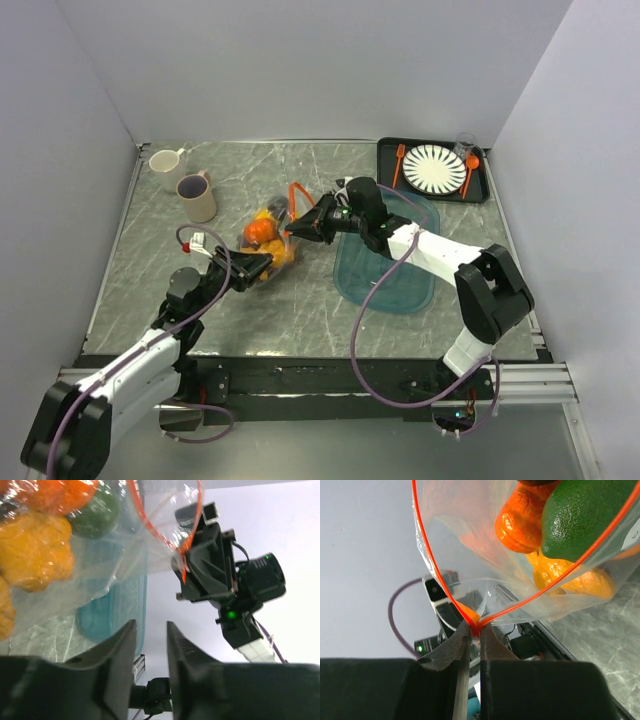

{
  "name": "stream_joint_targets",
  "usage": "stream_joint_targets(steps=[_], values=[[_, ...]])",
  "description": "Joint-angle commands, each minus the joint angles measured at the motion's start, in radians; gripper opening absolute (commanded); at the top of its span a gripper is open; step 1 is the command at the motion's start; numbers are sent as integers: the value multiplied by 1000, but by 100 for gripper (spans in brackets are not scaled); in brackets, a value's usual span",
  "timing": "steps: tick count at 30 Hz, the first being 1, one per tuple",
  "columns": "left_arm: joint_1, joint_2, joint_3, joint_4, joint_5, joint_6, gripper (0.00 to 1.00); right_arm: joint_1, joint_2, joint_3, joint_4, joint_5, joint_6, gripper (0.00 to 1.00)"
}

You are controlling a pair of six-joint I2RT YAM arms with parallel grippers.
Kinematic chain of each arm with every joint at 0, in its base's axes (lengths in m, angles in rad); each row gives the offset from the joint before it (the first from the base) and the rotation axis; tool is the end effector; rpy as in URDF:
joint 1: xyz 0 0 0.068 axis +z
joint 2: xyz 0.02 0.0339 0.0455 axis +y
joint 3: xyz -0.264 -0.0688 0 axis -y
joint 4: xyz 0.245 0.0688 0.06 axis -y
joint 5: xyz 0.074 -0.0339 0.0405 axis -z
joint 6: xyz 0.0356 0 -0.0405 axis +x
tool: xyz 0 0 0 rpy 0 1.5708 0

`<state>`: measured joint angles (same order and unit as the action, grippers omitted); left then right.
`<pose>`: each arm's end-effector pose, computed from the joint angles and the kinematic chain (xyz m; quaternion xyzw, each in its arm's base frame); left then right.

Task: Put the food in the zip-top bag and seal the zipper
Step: Zip the zipper food storage bag at the center of the board.

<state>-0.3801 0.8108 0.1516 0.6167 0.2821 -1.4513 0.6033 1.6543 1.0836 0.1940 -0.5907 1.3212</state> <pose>0.1604 -0.0747 0.1976 -0.2812 0.6643 -0.6051 0.3369 0.2991 0.2302 0.2566 0.1247 0.7983 0.5789 0.1100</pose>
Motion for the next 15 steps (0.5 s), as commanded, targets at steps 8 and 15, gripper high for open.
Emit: stream_joint_targets(steps=[8, 15], values=[[3, 303, 135, 336, 57, -29, 64, 13, -110, -37, -28, -1, -54, 4], [1, 366, 158, 390, 92, -118, 73, 13, -114, -24, -62, 9, -82, 5]])
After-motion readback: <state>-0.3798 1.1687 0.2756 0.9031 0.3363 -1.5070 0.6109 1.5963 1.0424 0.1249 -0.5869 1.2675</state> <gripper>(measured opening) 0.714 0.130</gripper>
